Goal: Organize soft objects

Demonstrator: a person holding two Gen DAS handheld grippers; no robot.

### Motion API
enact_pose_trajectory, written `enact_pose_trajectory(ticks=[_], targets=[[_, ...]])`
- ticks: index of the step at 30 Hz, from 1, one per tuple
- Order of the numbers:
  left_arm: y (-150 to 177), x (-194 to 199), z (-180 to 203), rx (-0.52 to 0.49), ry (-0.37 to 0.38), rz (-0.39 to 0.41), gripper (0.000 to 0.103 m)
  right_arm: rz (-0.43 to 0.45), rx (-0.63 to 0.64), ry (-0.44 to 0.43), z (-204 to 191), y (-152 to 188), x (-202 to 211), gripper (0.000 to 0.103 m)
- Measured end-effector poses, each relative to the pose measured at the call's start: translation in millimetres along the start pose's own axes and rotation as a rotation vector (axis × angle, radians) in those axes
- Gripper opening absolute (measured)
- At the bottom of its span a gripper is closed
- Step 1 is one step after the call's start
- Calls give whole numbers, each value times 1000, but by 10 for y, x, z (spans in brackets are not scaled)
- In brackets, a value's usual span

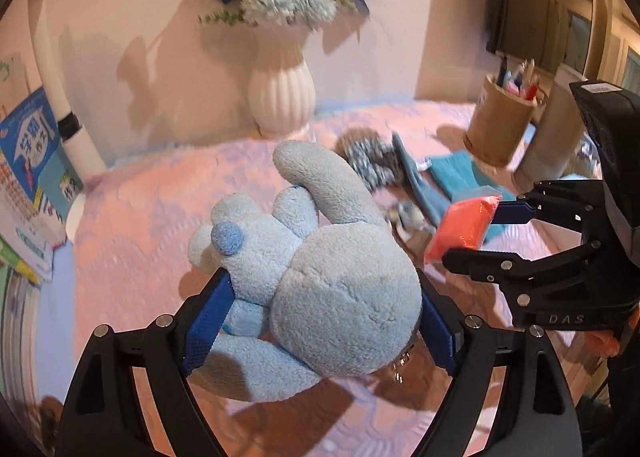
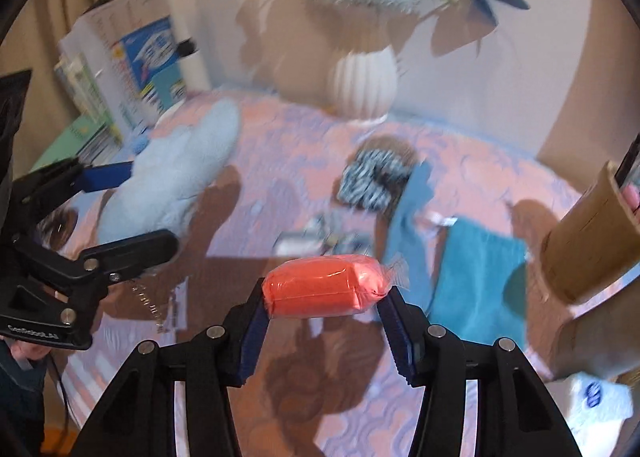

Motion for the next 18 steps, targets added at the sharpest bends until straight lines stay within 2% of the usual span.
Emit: enact_pose_trajectory(ticks=[6,11,15,18], targets=[[256,-163,21,92,-28,-63,85,6,29,-59,-50,214,-57,52],[419,-123,61,110,-15,-82,87,-62,8,-78,26,470,-31,64],[556,-18,95,74,-18,-88,89,-93,-37,-31,204,699,52,73],[657,68,45,131,17,-91,89,-119,-118,-77,306,832,126,75]])
Point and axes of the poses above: each gripper's, at about its wrist camera, not at the fingertips, and x roughly against the way its jaws point, z to its right, y to its underside, the point moved 8 cm from there along -x, roughly the way its jaws point, and after that the axes turned 8 degrees about y, right-handed, at the moved point
